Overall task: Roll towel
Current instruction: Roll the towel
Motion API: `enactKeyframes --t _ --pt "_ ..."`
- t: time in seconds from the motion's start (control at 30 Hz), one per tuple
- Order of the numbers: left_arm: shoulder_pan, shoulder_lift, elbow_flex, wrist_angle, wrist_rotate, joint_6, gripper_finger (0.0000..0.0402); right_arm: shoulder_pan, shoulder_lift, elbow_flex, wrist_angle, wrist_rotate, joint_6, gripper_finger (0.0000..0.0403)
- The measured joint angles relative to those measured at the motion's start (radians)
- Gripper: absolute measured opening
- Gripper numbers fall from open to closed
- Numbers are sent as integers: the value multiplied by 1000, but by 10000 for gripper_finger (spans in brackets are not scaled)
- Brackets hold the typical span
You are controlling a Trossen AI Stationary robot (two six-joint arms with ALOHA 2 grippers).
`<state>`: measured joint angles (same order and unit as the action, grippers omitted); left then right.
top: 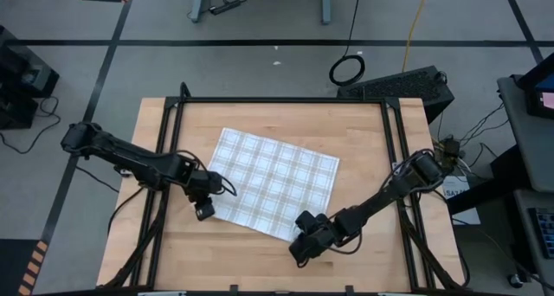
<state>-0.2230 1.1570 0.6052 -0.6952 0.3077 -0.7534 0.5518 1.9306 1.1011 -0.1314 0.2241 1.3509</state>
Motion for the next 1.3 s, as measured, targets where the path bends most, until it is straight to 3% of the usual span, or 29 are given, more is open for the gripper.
enactKeyframes --t 0.23,0.6,0.97,1.17,1.3 --pt "0 1 22 4 -2 0 44 1 -116 0 -26 -41 -27 0" --pt "0 2 22 15 -19 2 44 1 -344 1 -368 93 -229 0" --pt "-1 -26 40 -10 -1 -79 44 -2 -370 1 -420 99 -466 0" --pt "1 -42 72 19 -116 -23 44 -10 -370 -15 -400 222 -558 0" --pt "0 -39 72 118 -195 83 44 -23 -369 -122 -225 374 -542 0"
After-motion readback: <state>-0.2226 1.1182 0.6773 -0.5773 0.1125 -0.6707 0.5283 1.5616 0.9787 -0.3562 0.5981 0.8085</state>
